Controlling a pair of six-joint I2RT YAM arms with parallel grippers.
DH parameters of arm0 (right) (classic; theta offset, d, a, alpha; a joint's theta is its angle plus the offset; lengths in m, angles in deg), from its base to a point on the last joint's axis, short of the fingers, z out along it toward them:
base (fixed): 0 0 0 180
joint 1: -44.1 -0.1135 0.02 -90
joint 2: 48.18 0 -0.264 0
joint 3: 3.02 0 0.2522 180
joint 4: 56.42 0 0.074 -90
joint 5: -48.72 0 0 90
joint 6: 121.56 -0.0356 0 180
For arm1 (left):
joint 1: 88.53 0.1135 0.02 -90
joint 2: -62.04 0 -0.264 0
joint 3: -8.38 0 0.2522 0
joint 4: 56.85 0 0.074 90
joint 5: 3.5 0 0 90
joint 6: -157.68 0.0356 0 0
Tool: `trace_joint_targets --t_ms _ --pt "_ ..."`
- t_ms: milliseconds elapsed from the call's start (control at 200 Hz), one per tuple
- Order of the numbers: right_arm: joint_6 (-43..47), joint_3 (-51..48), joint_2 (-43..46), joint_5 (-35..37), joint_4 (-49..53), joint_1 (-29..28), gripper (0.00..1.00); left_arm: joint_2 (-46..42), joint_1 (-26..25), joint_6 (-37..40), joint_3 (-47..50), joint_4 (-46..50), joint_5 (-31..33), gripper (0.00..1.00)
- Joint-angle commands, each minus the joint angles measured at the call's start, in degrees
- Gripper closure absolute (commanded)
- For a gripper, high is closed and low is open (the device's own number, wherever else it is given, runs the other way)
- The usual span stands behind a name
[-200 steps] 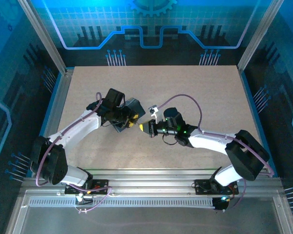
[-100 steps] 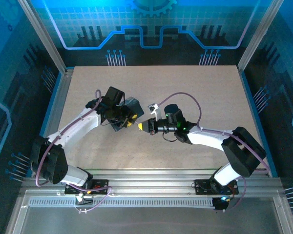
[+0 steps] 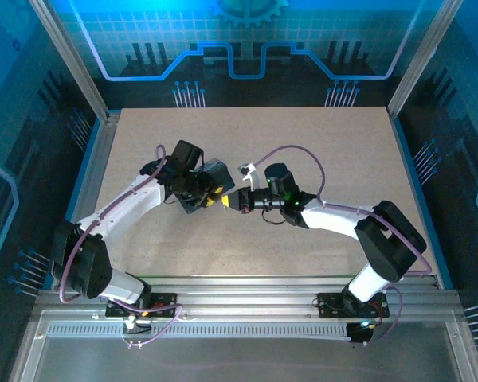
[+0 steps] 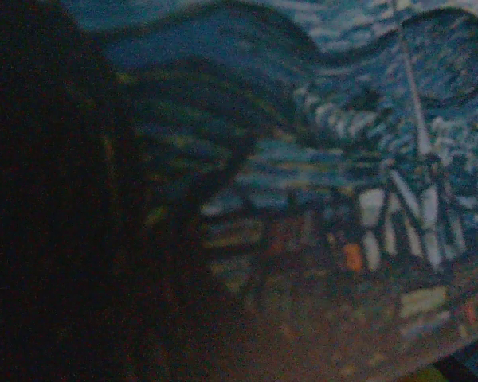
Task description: Unlock a padlock with a key
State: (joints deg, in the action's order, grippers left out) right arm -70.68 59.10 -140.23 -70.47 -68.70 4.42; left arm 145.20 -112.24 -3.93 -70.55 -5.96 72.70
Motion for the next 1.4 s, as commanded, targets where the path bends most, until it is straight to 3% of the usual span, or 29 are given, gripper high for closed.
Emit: trace_joint_targets --t_ms 0,325,455,690,800,935,1091,1226,1391 --pt "-1.5 3.9 -0.6 -2.5 -8.6 -0.8 1.0 0.5 -0.3 -0.5 -0.1 -2.0 -2.4 1.0" --pt "-9.0 6.5 -4.1 -5.2 -15.0 -1.6 1.0 -0.7 -0.2 -4.0 1.8 -5.3 -2.9 1.0" --pt "-7.3 4.7 -1.5 -5.2 -10.5 0.0 0.88 -1.8 1.3 -4.1 2.8 -4.2 -1.1 1.0" --pt "5.4 3.7 5.2 -1.6 10.0 3.7 0.66 -1.1 2.3 -3.1 2.4 -1.7 -0.8 1.0" --pt "12.1 5.2 6.4 -1.5 18.9 5.1 0.63 -0.1 2.3 -2.8 1.9 -1.1 -1.2 1.0" --pt "28.3 5.6 8.8 3.7 26.6 3.7 0.63 1.7 2.3 -0.8 -0.2 1.8 -1.7 1.0" --pt "42.1 0.7 10.3 17.0 21.6 0.2 0.6 3.6 2.3 1.0 -2.9 5.2 -2.1 1.0" --pt "52.9 -6.8 10.8 21.0 6.6 -3.4 0.6 3.9 2.2 1.5 -3.9 6.2 -1.7 1.0" --pt "61.9 -8.1 8.5 26.2 1.1 -7.4 0.62 4.2 2.0 1.3 -4.1 6.3 -1.8 1.0"
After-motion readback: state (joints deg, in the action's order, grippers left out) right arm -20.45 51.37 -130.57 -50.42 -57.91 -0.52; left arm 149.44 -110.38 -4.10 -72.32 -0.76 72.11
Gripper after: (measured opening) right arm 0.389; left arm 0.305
